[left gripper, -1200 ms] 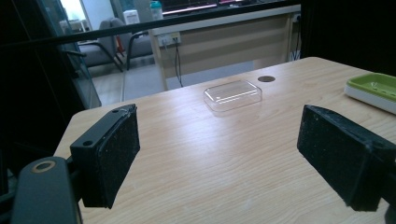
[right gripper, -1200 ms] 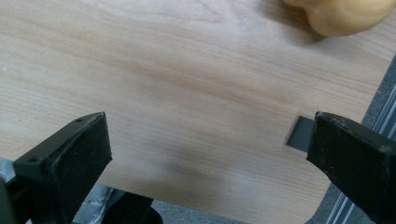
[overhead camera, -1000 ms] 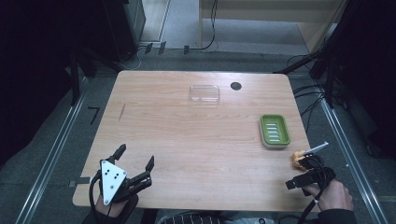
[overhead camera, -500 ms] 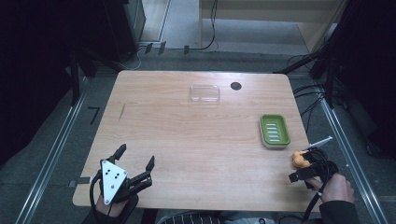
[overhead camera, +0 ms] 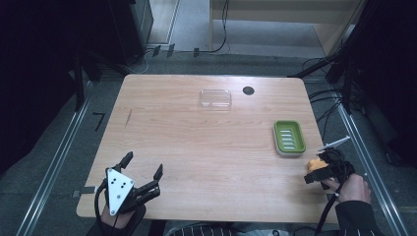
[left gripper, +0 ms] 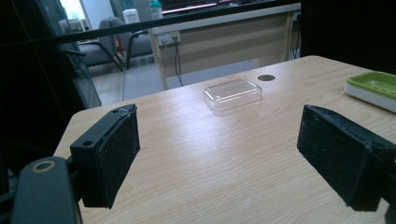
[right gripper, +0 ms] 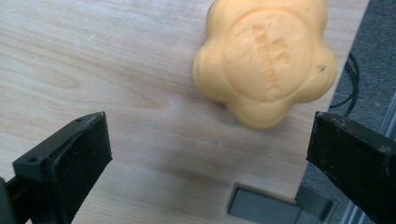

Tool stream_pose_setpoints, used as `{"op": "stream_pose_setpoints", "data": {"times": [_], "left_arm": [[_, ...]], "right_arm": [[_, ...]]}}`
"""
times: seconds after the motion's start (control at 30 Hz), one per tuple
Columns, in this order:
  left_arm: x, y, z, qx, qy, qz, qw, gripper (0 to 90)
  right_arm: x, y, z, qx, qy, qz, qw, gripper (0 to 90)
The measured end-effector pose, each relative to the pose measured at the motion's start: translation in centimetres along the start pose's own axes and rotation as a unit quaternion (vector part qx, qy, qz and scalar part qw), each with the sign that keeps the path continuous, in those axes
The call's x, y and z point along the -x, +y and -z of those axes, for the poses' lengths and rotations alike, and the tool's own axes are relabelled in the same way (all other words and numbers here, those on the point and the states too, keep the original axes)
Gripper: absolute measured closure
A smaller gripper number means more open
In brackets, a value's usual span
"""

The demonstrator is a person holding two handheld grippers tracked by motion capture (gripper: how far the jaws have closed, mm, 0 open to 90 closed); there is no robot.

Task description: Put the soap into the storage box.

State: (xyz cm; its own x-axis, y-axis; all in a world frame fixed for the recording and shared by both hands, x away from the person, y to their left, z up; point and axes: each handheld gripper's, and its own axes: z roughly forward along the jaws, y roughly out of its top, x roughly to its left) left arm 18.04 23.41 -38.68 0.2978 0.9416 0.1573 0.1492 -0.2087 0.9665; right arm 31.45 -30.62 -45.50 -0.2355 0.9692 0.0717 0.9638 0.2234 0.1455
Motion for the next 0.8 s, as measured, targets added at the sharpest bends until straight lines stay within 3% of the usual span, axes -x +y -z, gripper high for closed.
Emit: {"op": "stream_pose_setpoints", "data": {"times": [0.53,0.8], "left_arm": [[0.0,0.0,0.0,0.000,-0.001,0.000,1.0000,13.6],[0.0,0.0,0.0,0.000,-0.001,0.001,1.0000,13.6]], "right_arm": [[1.2,1.8,-0.6,-0.003,-0.008,0.032,0.9995,0.6],[1.7,2.5,-1.4,-0.017,-0.004,0.051,0.9985,7.4]]}}
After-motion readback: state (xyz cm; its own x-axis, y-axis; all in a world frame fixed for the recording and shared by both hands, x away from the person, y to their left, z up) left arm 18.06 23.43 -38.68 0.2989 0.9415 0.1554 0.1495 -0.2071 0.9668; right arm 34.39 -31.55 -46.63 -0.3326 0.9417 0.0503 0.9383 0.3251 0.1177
